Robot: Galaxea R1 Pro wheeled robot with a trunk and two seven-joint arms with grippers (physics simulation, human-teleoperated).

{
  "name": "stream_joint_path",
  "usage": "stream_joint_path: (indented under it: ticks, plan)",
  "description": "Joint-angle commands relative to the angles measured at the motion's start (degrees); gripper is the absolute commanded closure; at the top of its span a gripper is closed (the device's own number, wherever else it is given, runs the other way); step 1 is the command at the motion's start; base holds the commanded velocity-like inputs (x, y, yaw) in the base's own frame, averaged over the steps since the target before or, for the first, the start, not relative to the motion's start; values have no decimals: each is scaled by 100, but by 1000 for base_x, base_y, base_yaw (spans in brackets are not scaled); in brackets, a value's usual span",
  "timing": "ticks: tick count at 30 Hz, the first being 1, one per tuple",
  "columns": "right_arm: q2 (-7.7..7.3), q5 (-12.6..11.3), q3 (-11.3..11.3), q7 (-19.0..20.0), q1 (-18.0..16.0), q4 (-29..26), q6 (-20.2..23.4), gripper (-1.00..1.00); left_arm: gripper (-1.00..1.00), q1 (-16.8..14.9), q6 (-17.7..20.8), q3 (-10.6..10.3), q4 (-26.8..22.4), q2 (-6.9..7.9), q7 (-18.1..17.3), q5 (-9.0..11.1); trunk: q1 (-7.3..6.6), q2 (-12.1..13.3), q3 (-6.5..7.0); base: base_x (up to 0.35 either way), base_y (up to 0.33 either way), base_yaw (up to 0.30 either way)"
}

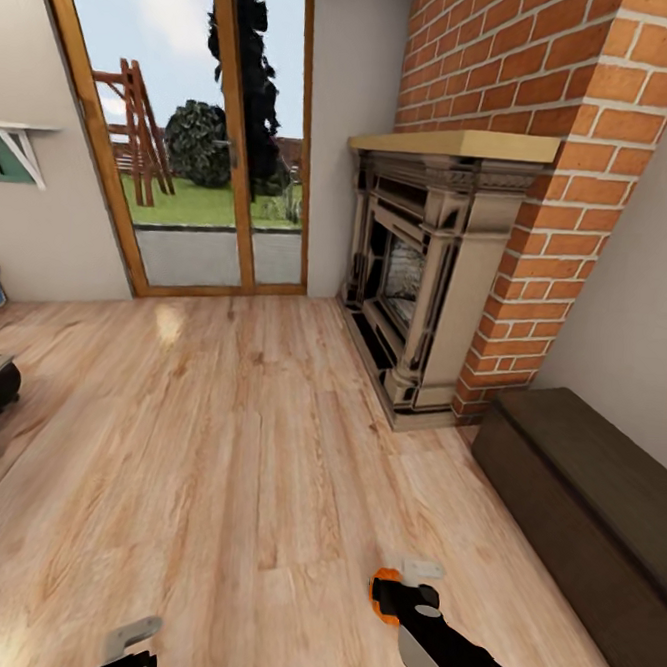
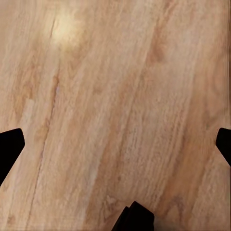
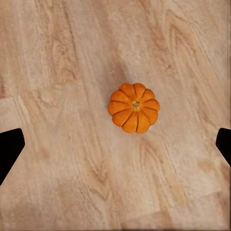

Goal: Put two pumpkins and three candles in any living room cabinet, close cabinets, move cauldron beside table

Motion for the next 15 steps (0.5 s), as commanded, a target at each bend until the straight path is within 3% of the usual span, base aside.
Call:
stream_joint_path:
  ticks: [1,15]
  plan:
    - [-1,-47,48,-38,-6,-4,-5,-100,-100,-1,36,-48,-16,9,47,23,-1,-3,-11,0,0,-215]
    - [0,-42,48,-38,-5,-1,-5,-100,-100,-1,22,-53,-16,9,47,23,-1,-3,-96,0,0,-215]
